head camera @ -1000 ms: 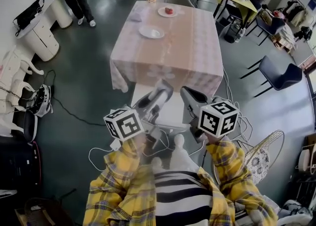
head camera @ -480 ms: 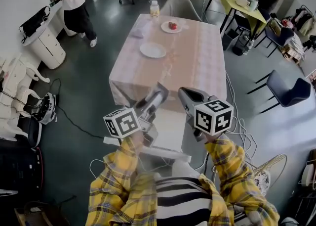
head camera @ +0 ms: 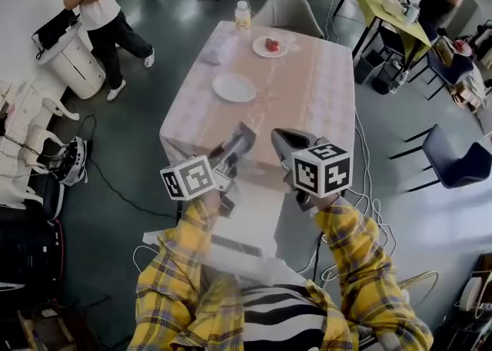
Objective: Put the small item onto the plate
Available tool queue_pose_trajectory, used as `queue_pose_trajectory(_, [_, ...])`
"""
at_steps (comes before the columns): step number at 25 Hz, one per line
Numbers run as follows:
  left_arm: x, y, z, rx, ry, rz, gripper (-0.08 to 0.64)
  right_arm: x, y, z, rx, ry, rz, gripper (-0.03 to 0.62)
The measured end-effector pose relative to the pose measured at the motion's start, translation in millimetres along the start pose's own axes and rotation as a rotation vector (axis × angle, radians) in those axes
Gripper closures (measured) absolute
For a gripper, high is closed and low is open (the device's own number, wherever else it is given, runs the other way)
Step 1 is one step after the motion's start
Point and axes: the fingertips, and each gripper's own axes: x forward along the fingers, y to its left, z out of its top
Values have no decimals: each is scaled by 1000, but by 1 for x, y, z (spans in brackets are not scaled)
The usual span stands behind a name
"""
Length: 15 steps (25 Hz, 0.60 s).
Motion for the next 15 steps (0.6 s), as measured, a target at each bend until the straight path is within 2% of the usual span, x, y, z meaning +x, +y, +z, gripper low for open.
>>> queue_pose_trajectory(15, [78,87,27,-30,-8,142,472,105,-67,-6,-24,143,66,597])
